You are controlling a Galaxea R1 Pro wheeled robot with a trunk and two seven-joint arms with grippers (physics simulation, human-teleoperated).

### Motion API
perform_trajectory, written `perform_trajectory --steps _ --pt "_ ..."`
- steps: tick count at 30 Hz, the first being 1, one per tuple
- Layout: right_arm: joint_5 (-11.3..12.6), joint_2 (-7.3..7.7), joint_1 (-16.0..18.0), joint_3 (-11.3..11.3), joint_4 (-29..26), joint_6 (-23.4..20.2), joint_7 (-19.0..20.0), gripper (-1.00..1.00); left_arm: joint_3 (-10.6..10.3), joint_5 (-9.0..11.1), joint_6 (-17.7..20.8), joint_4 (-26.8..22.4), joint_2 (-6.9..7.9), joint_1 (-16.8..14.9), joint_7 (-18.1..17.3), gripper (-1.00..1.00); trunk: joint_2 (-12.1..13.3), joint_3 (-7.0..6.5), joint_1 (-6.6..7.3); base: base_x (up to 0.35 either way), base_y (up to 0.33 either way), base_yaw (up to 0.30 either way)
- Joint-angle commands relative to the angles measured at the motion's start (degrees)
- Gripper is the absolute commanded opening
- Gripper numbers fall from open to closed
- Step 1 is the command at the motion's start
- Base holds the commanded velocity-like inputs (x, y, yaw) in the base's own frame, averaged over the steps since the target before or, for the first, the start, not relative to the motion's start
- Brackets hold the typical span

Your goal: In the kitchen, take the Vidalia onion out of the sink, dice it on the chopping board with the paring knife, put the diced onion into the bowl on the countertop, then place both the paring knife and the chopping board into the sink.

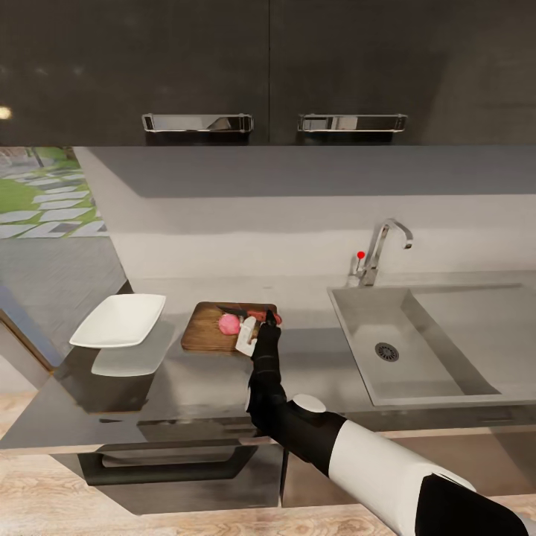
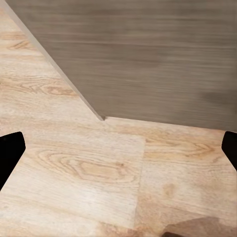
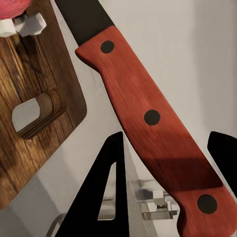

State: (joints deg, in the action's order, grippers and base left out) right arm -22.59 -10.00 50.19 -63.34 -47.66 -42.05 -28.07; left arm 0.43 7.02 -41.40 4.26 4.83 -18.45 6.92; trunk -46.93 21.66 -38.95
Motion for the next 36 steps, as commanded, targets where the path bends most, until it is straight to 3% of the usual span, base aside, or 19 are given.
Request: perform_trajectory --steps 1,36 --pt "0.02 0.0 0.09 -0.2 0.03 -0.29 -0.23 -1.0 0.01 0.19 -0.34 0.22 0.0 -0.1 -0.07 1.0 -0.06 0.07 -0.01 0.0 0.0 0.0" --pt "0.01 0.0 0.09 0.02 0.83 1.35 -0.35 -1.0 0.01 0.19 -0.34 0.22 0.0 -0.09 -0.07 1.0 -0.06 0.07 -0.01 -0.038 0.0 0.0"
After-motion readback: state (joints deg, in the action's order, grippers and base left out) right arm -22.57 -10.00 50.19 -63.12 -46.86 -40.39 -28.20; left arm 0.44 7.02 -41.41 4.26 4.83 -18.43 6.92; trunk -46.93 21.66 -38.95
